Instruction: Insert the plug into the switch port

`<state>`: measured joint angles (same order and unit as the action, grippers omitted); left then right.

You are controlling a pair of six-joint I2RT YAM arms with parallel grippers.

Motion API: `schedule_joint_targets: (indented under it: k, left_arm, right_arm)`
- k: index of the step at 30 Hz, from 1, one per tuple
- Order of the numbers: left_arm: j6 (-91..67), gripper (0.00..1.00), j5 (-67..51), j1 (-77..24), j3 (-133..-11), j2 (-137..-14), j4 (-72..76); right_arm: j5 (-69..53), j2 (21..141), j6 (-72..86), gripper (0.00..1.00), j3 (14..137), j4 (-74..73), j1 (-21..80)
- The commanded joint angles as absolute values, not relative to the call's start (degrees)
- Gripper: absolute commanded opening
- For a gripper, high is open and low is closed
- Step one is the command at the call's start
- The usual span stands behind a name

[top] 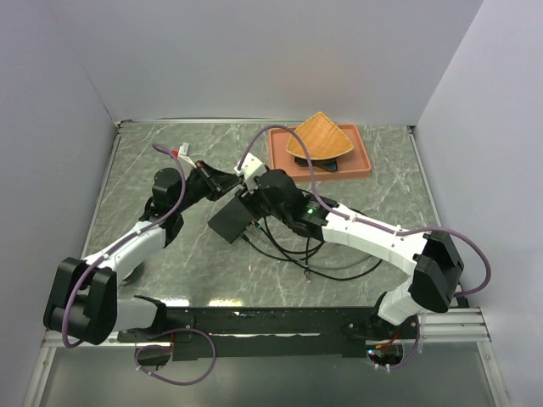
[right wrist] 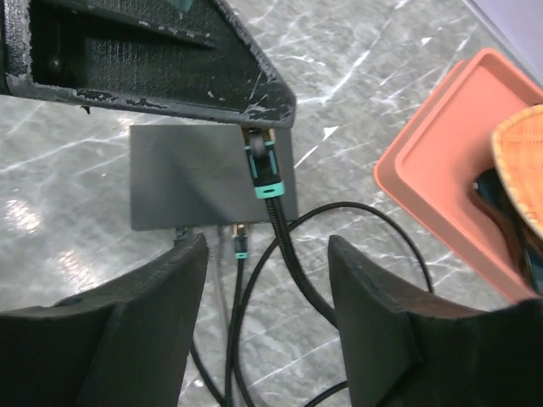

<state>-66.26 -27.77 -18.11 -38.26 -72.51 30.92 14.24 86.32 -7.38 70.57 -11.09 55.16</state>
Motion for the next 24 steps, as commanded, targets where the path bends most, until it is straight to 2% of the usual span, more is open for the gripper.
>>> schedule_joint_targets:
  k: [1, 3, 10, 13, 15, 22, 24]
  left_arm:
    - [-67.8, 0.01, -32.2, -16.9, -38.4, -73.3, 34.6]
    - [-68.1, 0.01, -32.6, -16.5, -38.2, -73.5, 35.1]
    - [-67.9, 0.01, -33.5, -16.2, -38.1, -73.7, 35.1]
    - [-67.9, 0.01, -33.8, -16.2, -37.9, -73.7, 35.6]
    - [-68.1, 0.01, -33.9, -16.2, -37.9, -73.7, 35.7]
    - [-67.9, 0.01, -34.5, -16.1, -38.1, -73.7, 35.7]
    - [-67.9, 0.01, -34.7, -16.1, -38.1, -73.7, 35.9]
  right_arm:
    - [19.2, 85.2, -8.7, 0.61, 73.7, -6.1, 55.9]
    - [19.3, 84.9, -8.7, 0.58, 72.9, -4.4, 56.0]
    - [18.7, 87.0, -8.9, 0.56, 74.0, -4.0, 55.9]
    - [18.0, 87.6, -8.7, 0.5, 74.2, -3.4, 56.0]
    - [18.0, 88.1, -8.5, 0.4, 74.7, -3.5, 55.9]
    - [18.4, 89.9, -8.9, 0.39, 76.6, -4.8, 55.9]
    - [18.5, 90.1, -8.6, 0.3, 76.6, -4.8, 55.8]
